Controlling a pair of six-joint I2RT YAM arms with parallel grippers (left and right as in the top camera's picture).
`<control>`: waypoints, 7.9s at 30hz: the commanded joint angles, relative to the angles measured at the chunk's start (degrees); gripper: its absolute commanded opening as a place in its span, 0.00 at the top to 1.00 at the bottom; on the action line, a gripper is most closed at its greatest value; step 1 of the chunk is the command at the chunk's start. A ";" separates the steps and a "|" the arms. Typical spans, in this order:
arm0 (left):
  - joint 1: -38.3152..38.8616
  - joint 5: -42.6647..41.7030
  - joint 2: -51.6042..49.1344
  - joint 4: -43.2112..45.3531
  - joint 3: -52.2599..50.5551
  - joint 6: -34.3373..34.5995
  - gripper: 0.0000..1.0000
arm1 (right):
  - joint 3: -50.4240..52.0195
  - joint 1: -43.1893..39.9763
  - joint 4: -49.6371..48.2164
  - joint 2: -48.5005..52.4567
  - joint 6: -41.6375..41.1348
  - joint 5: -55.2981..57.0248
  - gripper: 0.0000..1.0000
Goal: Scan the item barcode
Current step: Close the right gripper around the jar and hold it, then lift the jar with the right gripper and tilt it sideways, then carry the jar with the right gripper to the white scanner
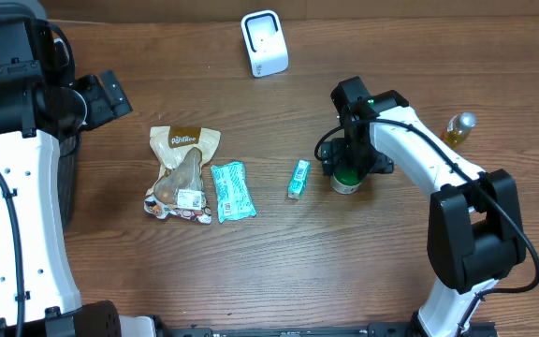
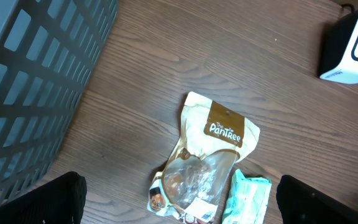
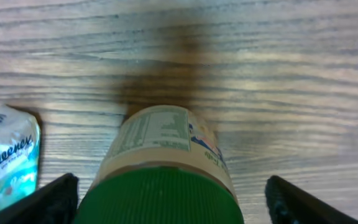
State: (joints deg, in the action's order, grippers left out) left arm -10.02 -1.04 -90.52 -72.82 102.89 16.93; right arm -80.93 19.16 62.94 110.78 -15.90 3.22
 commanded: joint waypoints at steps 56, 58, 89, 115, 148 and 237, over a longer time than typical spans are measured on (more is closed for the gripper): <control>-0.02 -0.02 -0.13 0.00 0.35 -0.66 0.00 | 4.81 -0.02 -7.63 -0.39 -6.82 0.13 0.21; -0.04 -0.02 -0.13 0.00 0.35 -0.66 0.00 | 4.81 -0.02 -7.61 -0.39 -6.80 0.13 0.21; -0.02 -0.02 -0.13 0.00 0.35 -0.66 0.00 | 0.90 -1.55 -2.36 -0.59 -6.64 0.09 0.48; -0.02 -0.02 -0.13 0.00 0.35 -0.66 0.01 | -17.51 -2.03 24.68 -1.60 -6.95 -50.05 0.46; -0.13 0.00 -0.13 0.00 0.35 -0.66 0.01 | -17.51 -2.03 28.06 -1.60 -19.96 -53.94 0.38; 0.31 -0.02 -0.13 0.00 0.35 -0.66 0.00 | -44.96 2.64 -67.49 35.95 0.98 -6.23 0.70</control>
State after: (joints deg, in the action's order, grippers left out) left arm -9.96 -1.04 -90.52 -72.82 102.89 16.93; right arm -125.51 21.45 -1.72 144.57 -14.98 -3.95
